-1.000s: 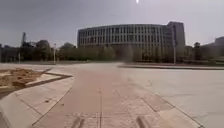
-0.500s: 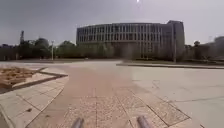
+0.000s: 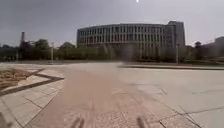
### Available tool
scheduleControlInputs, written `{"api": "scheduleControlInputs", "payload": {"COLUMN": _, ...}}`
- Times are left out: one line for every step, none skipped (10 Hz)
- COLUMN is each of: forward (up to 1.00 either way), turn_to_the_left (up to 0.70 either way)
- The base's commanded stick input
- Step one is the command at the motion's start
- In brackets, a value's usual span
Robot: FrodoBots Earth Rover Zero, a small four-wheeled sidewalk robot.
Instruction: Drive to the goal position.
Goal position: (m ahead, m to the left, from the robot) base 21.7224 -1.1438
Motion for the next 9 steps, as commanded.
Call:
{"api": "scheduleControlInputs", "payload": {"forward": 0.7, "turn_to_the_left": 0.0}}
{"api": "scheduleControlInputs", "payload": {"forward": 0.7, "turn_to_the_left": 0.0}}
{"api": "scheduleControlInputs", "payload": {"forward": 0.7, "turn_to_the_left": 0.0}}
{"api": "scheduleControlInputs", "payload": {"forward": 0.7, "turn_to_the_left": 0.0}}
{"api": "scheduleControlInputs", "payload": {"forward": 0.7, "turn_to_the_left": 0.0}}
{"api": "scheduleControlInputs", "payload": {"forward": 0.7, "turn_to_the_left": 0.0}}
{"api": "scheduleControlInputs", "payload": {"forward": 0.7, "turn_to_the_left": 0.0}}
{"api": "scheduleControlInputs", "payload": {"forward": 0.7, "turn_to_the_left": 0.0}}
{"api": "scheduleControlInputs", "payload": {"forward": 0.7, "turn_to_the_left": 0.0}}
